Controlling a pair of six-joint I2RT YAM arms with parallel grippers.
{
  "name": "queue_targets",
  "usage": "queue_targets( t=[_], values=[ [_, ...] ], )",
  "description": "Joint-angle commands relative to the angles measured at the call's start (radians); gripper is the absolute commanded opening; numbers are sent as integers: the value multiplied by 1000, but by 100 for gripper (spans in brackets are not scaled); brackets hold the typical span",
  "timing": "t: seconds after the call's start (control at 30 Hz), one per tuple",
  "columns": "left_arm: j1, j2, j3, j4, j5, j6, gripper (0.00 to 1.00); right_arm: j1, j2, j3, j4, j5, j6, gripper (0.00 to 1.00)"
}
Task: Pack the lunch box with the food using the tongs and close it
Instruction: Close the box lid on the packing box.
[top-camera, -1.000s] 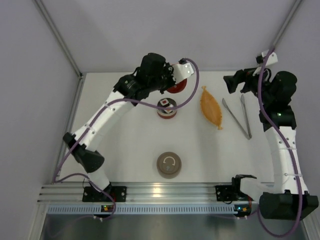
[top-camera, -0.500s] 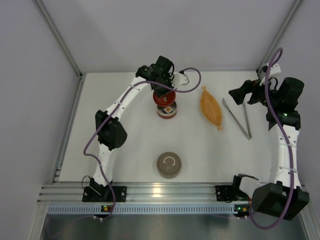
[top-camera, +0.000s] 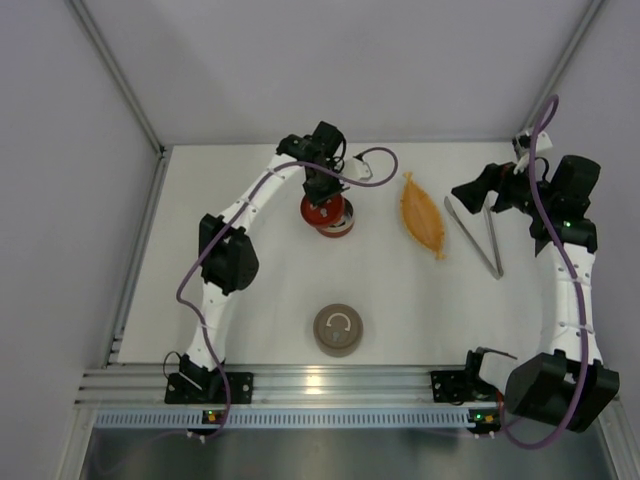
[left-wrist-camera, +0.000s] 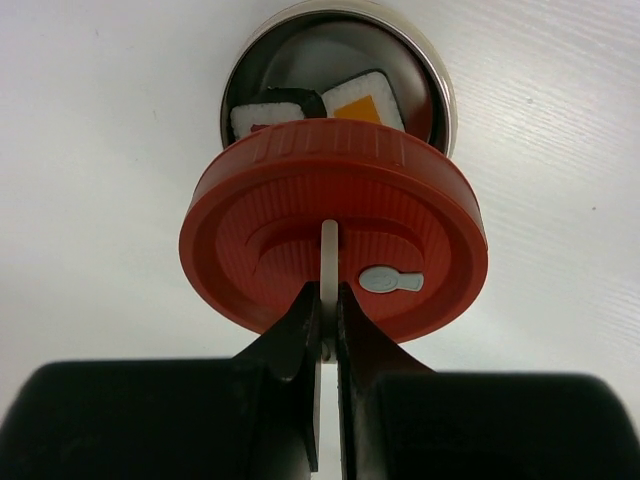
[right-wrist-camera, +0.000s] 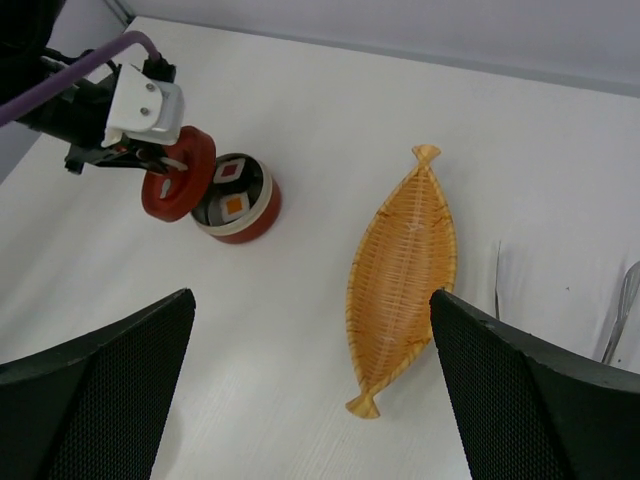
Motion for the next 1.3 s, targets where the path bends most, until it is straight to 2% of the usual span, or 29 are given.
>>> queue_targets(
  t=[0.0, 0.53, 1.13, 1.27],
  values=[
    [1, 53, 44, 46, -40, -27, 0, -19, -9, 1, -16, -27, 6, 99],
    [-17, 133, 75, 157, -34, -67, 0, -20, -8, -21, -22, -24, 6, 99],
    [-78, 188, 75, 165, -71, -44, 0, -22, -3, -38, -22, -30, 6, 99],
    [-86, 198, 60, 128, -60, -26, 7, -22, -3, -41, -20, -35, 6, 100]
  ],
)
